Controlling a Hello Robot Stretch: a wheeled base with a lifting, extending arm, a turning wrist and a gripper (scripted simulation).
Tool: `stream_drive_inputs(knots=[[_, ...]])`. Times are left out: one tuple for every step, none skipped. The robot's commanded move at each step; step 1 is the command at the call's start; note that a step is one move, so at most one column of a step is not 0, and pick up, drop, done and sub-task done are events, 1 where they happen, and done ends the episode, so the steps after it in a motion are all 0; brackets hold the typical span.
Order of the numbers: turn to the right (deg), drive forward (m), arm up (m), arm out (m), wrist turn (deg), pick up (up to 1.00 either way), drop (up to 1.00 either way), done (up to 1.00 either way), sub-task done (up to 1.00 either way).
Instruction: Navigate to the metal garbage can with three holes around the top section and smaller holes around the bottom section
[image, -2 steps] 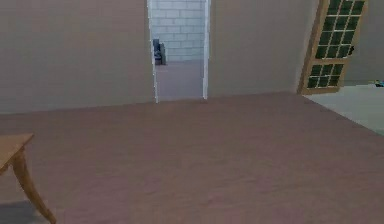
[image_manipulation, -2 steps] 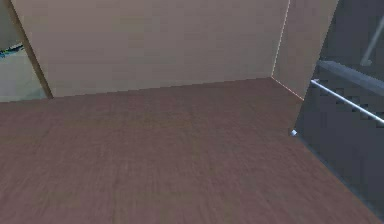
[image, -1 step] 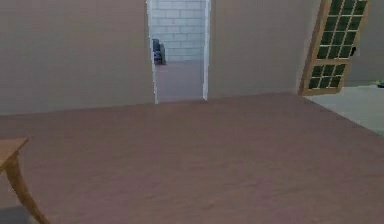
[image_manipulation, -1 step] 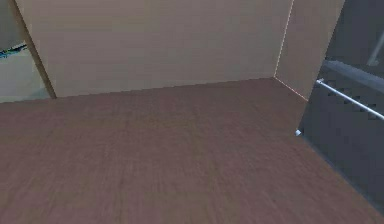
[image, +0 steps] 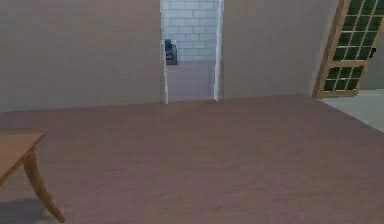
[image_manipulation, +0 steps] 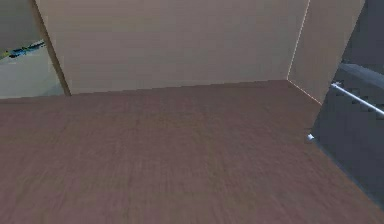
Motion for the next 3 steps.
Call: stream_drive_inputs(knots=[[0.0,0.05,0.0,0.0,0.0,0.0,0.0,0.0,0.0],[3.0,0.0,0.0,0.0,0.0,0.0,0.0,0.0,0.0],[0.0,1.0,0.0,0.0,0.0,0.0,0.0,0.0,0.0]])
